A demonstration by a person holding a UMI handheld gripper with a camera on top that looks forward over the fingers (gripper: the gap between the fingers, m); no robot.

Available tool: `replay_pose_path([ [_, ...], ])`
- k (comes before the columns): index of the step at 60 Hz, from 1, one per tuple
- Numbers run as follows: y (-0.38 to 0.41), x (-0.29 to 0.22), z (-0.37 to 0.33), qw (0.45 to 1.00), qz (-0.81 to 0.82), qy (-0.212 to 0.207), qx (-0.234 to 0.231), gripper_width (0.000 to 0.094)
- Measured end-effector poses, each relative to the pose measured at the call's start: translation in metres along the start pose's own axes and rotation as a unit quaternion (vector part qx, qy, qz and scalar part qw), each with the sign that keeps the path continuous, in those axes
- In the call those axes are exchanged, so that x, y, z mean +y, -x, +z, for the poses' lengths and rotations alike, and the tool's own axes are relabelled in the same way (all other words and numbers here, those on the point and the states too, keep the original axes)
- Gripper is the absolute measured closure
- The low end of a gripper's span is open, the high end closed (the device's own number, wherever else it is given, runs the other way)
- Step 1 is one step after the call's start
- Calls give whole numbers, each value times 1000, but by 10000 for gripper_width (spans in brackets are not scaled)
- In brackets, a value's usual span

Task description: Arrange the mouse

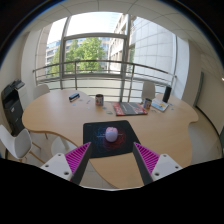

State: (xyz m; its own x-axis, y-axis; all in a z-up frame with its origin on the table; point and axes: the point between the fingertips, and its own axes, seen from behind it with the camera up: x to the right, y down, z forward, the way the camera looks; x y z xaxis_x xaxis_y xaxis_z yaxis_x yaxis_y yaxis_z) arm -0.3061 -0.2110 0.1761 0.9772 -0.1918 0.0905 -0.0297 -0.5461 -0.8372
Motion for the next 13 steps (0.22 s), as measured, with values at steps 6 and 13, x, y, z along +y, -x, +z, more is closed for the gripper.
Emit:
replay_pose_path([
  [6,-1,11,-16,1000,-2,2,5,95],
  [13,-1,15,-25,1000,-3,2,7,95],
])
